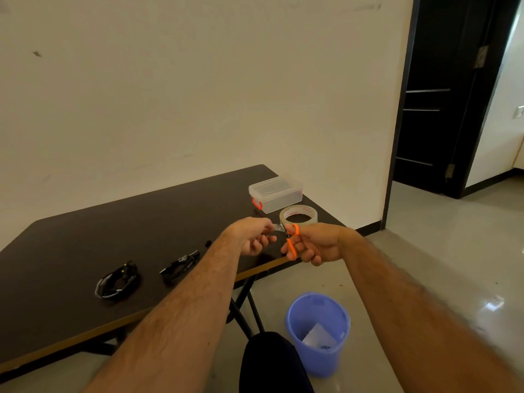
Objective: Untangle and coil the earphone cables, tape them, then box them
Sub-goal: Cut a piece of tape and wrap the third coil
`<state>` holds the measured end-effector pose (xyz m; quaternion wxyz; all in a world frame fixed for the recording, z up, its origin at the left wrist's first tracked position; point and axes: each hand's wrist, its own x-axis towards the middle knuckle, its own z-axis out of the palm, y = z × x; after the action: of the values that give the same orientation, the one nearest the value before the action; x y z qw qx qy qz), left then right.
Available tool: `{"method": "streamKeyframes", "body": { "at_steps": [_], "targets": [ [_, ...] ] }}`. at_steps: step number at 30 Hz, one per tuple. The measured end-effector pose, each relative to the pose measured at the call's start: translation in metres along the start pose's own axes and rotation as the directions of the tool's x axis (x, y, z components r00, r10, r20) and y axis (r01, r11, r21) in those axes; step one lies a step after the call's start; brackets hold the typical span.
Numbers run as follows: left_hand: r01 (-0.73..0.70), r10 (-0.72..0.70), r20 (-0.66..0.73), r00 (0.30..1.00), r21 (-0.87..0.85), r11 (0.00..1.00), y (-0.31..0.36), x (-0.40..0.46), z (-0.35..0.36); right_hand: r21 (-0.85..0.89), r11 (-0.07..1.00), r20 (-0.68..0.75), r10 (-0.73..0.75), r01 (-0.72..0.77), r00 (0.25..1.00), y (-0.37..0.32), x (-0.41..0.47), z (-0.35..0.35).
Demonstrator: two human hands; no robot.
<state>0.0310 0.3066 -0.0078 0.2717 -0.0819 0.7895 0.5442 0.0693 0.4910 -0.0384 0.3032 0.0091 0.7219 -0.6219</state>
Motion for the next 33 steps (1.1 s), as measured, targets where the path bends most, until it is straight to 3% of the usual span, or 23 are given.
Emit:
{"method": "streamKeyframes", "body": {
  "at_steps": [10,18,26,29,33],
  "targets": [
    [0.020,-0.020,-0.012,1.000,0.024,1.000,-0.004,-0.002,-0.004,-0.022,0.999,-0.100,-0.027,0.025,0.995,-0.003,0.005,0.001],
    [-0.022,0.063,-0.138,0.988,0.278,0.960,-0.007,0.002,0.000,-0.309,0.951,-0.281,-0.061,-0.030,0.958,-0.021,0.000,0.012],
    [-0.075,0.221,-0.251,0.942,0.485,0.871,-0.009,0.011,-0.001,-0.445,0.890,-0.430,-0.113,-0.102,0.896,-0.026,0.006,0.019],
    [-0.047,0.217,-0.306,0.927,0.479,0.877,-0.011,0.015,-0.004,-0.578,0.797,-0.504,-0.180,-0.176,0.845,-0.029,0.010,0.019],
    [-0.099,0.217,-0.400,0.890,0.296,0.950,-0.011,0.018,-0.001,-0.711,0.642,-0.563,-0.277,-0.286,0.779,-0.029,0.013,0.017]
  ]
}}
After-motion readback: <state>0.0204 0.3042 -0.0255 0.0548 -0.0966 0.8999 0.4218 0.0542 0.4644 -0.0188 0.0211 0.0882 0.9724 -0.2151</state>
